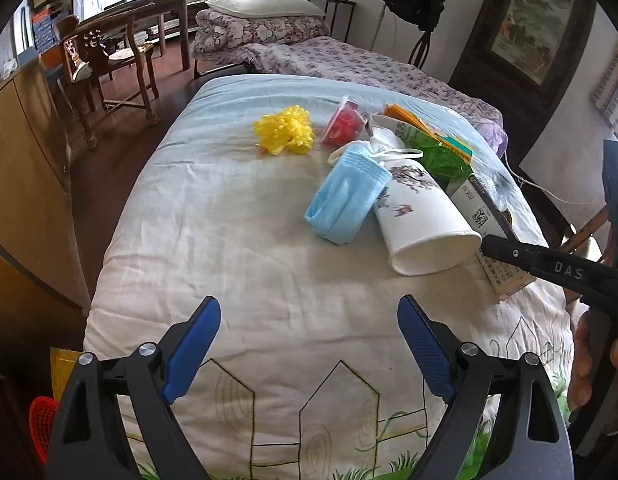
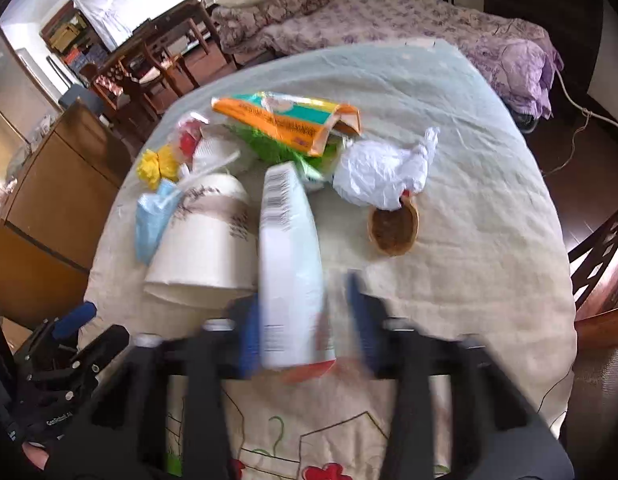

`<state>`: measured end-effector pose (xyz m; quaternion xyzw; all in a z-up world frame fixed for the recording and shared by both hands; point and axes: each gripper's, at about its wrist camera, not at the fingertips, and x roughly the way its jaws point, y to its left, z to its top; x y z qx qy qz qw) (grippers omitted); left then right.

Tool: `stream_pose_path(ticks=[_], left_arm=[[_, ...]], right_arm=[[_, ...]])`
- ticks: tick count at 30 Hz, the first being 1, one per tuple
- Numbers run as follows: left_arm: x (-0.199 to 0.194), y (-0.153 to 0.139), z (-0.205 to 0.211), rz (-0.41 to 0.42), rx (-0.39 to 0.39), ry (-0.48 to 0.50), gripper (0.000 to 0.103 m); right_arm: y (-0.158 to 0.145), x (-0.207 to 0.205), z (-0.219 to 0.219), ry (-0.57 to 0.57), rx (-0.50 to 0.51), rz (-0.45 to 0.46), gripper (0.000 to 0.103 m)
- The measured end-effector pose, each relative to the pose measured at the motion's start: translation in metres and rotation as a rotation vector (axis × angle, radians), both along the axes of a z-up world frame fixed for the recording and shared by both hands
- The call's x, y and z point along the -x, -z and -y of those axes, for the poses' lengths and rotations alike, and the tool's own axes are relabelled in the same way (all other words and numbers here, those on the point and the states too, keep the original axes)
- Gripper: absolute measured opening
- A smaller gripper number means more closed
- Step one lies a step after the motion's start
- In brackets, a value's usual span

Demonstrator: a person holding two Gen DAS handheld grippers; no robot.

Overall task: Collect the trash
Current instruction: 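Grasp the white-and-red medicine box with the right tool and lift, then grasp the white paper cup with the left tool while the right tool holds the box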

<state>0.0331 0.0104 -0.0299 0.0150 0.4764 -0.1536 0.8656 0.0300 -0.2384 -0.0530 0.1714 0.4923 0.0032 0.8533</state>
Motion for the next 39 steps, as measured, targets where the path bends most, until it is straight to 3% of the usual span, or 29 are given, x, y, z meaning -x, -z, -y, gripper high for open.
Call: stream_pose_path(ticks=[7, 13, 19, 21, 23, 35, 39], left_arm=[[0.007, -0.002, 0.017, 0.03, -0.022, 0.067, 0.088], [0.0, 0.006, 0.037, 0.013, -0.04, 0.104, 0.087], [-0.012, 0.013, 0.06, 0.008, -0.097, 0.133, 0.069], [-0.016, 0.015, 0.063, -0.003, -0.097, 0.137, 0.057], [-0.021, 0.019, 0.066, -0.038, -0.088, 0.151, 0.032], [-0.046, 0.011, 0.081, -0.023, -0.052, 0.12, 0.028], [-0.051, 0.013, 0.088, -0.017, -0.066, 0.123, 0.017]], right_arm=[[-0.014, 0.028, 0.0, 0.051, 0.03, 0.036, 0.024], [0.006, 0.043, 0.005, 0.045, -0.006, -0.017, 0.025], [0.017, 0.036, 0.008, 0.038, -0.024, -0.05, 0.027], [0.017, 0.036, 0.008, 0.037, -0.031, -0.046, 0.029], [0.018, 0.036, 0.008, 0.034, -0.043, -0.041, 0.032], [0.017, 0.034, 0.004, 0.013, -0.042, -0.024, 0.043], [0.018, 0.033, 0.005, 0.018, -0.051, -0.019, 0.045]])
